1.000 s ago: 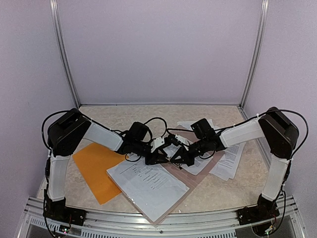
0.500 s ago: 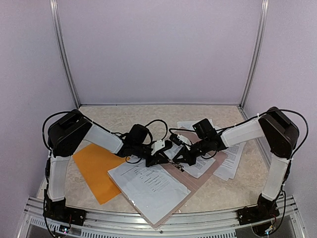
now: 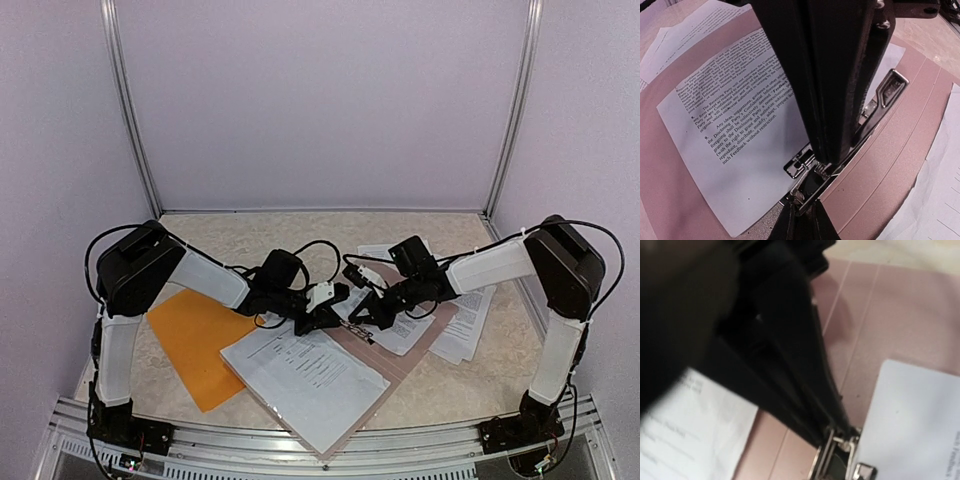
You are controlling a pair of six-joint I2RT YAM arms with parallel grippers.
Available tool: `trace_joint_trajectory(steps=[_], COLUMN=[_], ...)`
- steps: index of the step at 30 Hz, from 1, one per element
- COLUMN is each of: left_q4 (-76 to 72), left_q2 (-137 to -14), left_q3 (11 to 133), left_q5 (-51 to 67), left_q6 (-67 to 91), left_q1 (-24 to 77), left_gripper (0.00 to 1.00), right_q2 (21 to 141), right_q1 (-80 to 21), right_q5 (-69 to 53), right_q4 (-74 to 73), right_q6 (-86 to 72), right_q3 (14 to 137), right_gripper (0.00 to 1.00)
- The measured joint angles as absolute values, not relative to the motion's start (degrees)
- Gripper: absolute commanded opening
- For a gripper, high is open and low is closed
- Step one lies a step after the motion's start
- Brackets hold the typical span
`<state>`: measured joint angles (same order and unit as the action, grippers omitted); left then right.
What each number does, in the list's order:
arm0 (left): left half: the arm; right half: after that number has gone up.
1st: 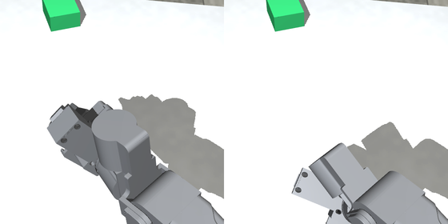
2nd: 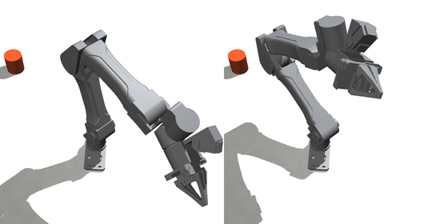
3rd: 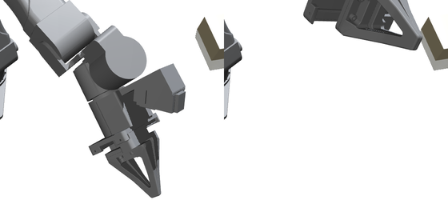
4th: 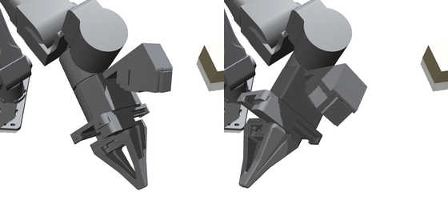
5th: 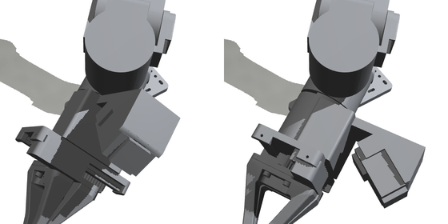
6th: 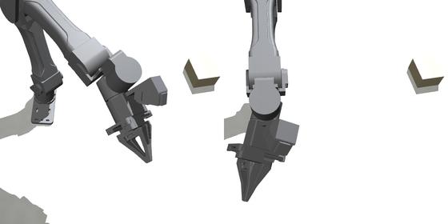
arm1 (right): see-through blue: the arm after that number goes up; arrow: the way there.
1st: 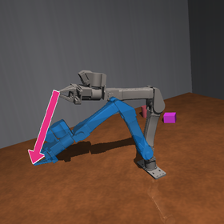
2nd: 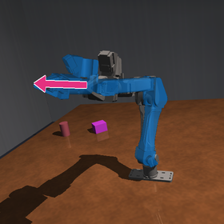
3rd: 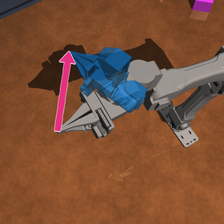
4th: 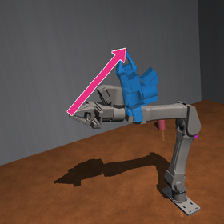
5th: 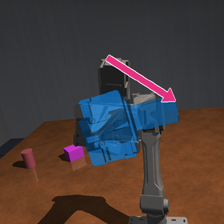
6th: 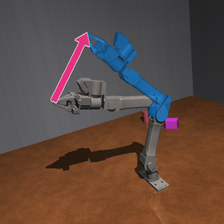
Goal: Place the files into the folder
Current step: Clamp the file with the spring clip on the folder.
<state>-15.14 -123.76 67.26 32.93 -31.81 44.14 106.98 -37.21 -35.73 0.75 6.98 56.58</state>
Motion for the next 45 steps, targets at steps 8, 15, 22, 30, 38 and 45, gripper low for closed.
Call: trace_joint_trajectory(steps=[8,15,22,30,38,45], left_q4=[-14.1,-13.0,-12.0,-11.9,-11.9,-11.0], left_q2=[-123.8,-123.8,-123.8,-123.8,-123.7,-123.7], left_q3=[67.9,68.6,69.0,69.0,69.0,69.5], left_q5=[32.0,31.4,31.1,31.2,31.1,31.1], left_q6=[-32.6,-33.2,-33.8,-34.9,-35.3,-35.4], left_q1=[44.2,44.2,44.3,44.3,44.4,44.4], left_gripper=[0.05,0.01,0.0,0.0,0.0,0.0], right_q2=[105.0,102.7,99.5,96.4,96.4,96.4], right_q1=[-37.2,-36.9,-36.9,-36.9,-37.1,-37.3], right_q5=[-33.9,-29.9,-27.1,-22.9,-20.1,-18.9], right_q4=[0.3,-0.1,-0.3,1.3,1.2,1.1], right_q6=[3.6,2.5,-1.4,-11.1,-17.5,-20.3], right_q3=[58.6,58.8,58.0,53.6,51.9,51.9], right_gripper=[0.0,0.0,0.06,0.18,0.19,0.17])
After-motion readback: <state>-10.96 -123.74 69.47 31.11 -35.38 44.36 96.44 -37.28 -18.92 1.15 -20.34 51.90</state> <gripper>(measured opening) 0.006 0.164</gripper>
